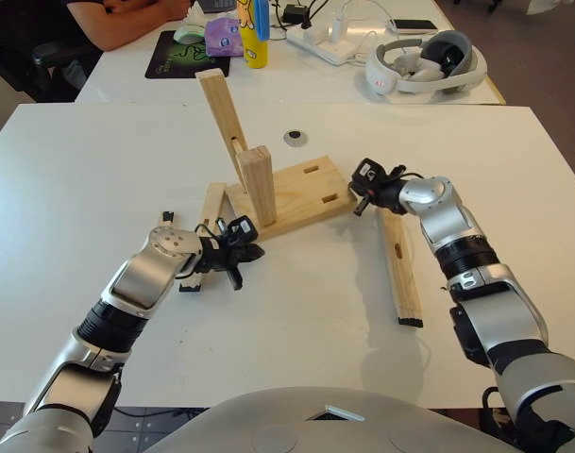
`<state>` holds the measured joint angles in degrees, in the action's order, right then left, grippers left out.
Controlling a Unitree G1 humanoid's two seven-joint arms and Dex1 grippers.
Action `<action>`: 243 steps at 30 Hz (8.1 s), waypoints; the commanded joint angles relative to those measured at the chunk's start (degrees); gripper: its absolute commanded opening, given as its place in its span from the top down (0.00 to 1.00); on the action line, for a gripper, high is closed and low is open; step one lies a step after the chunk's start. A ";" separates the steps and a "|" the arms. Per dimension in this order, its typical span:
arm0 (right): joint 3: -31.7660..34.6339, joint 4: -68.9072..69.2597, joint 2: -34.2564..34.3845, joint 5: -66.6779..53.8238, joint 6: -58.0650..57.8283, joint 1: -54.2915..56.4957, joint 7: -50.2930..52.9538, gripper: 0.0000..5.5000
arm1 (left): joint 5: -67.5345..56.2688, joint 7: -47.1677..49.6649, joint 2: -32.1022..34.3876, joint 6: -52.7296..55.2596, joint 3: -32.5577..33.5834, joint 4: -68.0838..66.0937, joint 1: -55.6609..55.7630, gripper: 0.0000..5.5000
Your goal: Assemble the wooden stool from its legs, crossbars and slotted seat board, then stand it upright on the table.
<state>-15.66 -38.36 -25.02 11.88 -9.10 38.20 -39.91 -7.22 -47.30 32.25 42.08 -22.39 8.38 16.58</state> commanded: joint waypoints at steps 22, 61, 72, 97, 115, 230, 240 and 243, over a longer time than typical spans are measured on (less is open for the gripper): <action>2.21 15.78 -2.62 -7.12 -7.54 -0.39 -9.34 1.00 | 3.83 3.58 -4.50 -2.49 -1.22 -6.96 4.70 1.00; -14.83 18.74 -3.21 1.40 -9.47 -11.36 -29.31 1.00 | 4.81 8.55 -7.07 -1.77 1.69 -8.40 5.13 1.00; -10.83 42.65 -7.39 -4.40 -26.25 -12.58 -27.47 1.00 | 5.65 8.06 -7.03 -2.66 2.31 -10.01 5.70 1.00; -4.87 39.74 -6.05 -9.79 -30.31 -15.26 -14.10 1.00 | 6.19 6.35 -6.48 -3.25 2.30 -10.42 6.26 1.00; -5.28 49.81 -9.39 -15.86 -37.76 -18.02 -16.35 1.00 | 6.50 5.69 -7.73 -2.64 1.58 -10.03 7.18 1.00; 32.95 68.64 16.07 -81.05 -49.80 -18.11 28.89 0.70 | -13.51 23.59 -11.75 -19.34 27.39 22.83 2.73 0.75; 31.45 64.35 15.44 -97.25 -43.59 -11.76 39.32 0.47 | -6.22 24.95 -18.01 -24.73 12.37 22.44 3.46 0.75; 29.84 63.86 14.03 -97.83 -42.86 -10.98 40.25 0.47 | -4.67 24.88 -18.26 -25.50 10.91 21.85 3.67 0.75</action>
<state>15.29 25.94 -9.58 -85.34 -52.54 25.81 -0.62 -13.18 -22.50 13.87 17.27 -10.58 30.62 19.80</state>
